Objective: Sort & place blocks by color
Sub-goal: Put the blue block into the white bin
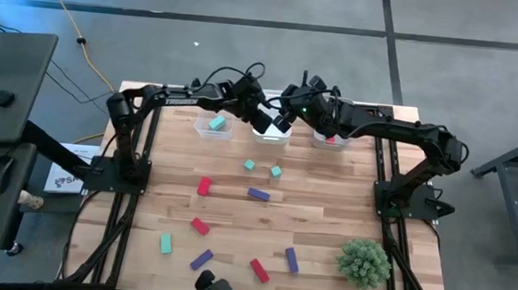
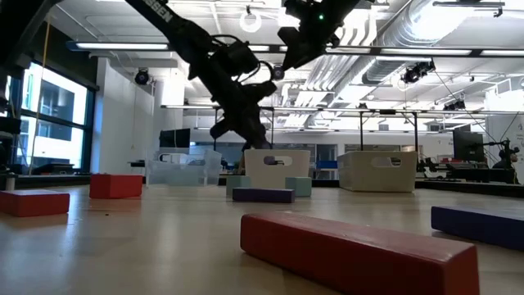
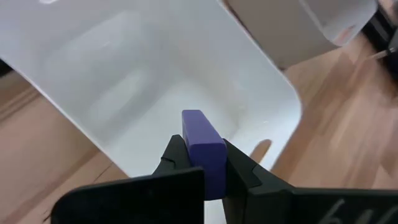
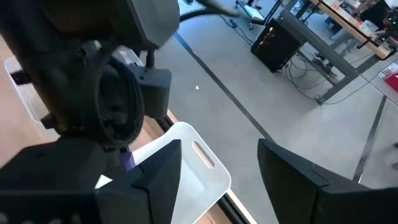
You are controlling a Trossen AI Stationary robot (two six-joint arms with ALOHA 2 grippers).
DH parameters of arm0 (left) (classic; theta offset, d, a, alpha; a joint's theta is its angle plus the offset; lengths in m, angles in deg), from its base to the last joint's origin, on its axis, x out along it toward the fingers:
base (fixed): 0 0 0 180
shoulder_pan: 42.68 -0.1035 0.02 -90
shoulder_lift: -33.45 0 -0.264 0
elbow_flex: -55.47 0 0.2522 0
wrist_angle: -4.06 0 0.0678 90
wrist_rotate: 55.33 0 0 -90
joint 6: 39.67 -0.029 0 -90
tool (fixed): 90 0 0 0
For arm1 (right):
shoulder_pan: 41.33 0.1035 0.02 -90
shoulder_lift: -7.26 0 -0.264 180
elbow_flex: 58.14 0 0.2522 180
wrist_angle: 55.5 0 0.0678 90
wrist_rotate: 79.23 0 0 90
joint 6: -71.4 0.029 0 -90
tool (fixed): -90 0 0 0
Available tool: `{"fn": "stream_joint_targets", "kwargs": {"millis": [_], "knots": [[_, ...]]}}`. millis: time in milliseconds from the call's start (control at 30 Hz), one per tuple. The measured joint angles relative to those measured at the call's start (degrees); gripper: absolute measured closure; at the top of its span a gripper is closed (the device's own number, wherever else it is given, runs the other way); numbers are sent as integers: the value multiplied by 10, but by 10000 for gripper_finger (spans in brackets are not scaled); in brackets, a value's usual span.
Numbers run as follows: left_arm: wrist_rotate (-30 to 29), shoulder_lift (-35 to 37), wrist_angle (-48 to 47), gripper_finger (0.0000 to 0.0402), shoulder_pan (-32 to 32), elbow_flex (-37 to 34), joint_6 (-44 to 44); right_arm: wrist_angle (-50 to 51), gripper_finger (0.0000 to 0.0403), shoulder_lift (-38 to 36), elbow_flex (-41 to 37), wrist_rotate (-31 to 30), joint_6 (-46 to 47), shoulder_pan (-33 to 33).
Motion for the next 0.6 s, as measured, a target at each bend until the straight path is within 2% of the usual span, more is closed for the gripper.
{"fn": "stream_joint_targets", "kwargs": {"millis": [300, 600], "knots": [[3, -23, 0, 401, 1, 0, -4, 32, 201, 0, 0, 0, 46, -1], [3, -26, 0, 401, 1, 0, -4, 33, 201, 0, 0, 1, 52, -1]]}}
